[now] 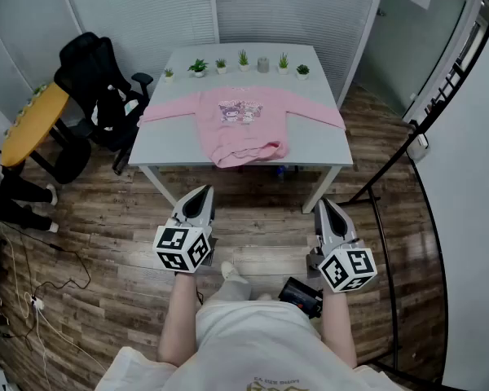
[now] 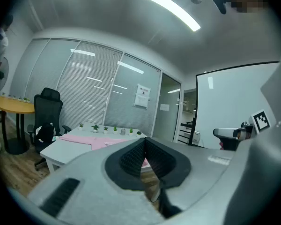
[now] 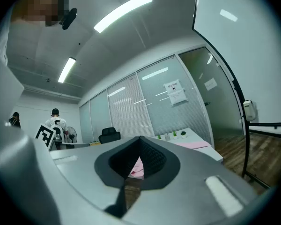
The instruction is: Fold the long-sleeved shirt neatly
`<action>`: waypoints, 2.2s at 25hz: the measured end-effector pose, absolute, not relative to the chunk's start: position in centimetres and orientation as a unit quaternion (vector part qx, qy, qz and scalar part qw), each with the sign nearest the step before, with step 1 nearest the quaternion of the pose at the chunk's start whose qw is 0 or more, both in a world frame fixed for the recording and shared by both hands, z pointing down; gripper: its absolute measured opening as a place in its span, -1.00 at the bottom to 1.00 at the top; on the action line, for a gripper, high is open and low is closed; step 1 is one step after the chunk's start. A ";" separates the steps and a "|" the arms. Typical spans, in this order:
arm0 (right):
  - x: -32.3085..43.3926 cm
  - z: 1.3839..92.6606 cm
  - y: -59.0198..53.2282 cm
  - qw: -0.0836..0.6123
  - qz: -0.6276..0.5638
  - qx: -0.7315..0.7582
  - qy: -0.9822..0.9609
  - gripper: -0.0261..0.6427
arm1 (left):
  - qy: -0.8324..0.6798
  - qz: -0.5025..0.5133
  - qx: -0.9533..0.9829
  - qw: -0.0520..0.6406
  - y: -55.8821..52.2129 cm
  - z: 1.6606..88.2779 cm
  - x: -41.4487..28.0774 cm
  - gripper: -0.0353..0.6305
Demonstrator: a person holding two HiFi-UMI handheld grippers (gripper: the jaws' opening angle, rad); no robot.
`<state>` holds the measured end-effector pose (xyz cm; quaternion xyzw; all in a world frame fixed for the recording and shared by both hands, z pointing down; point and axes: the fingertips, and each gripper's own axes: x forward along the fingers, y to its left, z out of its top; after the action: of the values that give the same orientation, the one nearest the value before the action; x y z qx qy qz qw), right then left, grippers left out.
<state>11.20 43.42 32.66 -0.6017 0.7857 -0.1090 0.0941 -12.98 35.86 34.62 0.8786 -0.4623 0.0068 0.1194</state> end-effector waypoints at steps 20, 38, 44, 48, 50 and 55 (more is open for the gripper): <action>11.9 34.6 45.3 0.145 -0.195 -0.559 0.793 -0.27 | -0.389 -0.038 0.908 0.148 38.0 34.2 -8.6 0.07; 22.2 38.2 40.3 0.166 -0.227 -0.618 0.734 -0.18 | -0.336 0.017 0.927 0.164 30.0 38.5 2.2 0.14; 27.4 40.5 32.0 0.156 -0.250 -0.637 0.712 -0.18 | -0.311 0.038 0.931 0.186 20.8 40.9 7.9 0.13; 31.4 41.6 26.0 0.138 -0.259 -0.658 0.694 -0.18 | -0.275 0.065 0.938 0.201 14.5 42.5 12.7 0.12; 33.0 42.1 22.6 0.133 -0.261 -0.666 0.686 -0.18 | -0.265 0.077 0.940 0.201 11.0 43.3 14.5 0.12; 36.4 42.9 16.1 0.127 -0.275 -0.682 0.666 -0.18 | -0.238 0.096 0.943 0.213 4.5 44.7 18.5 0.12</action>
<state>36.41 16.10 42.89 -0.6817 0.6661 -0.2747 0.1270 18.55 4.49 44.66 0.9426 -0.2381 0.0962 0.2134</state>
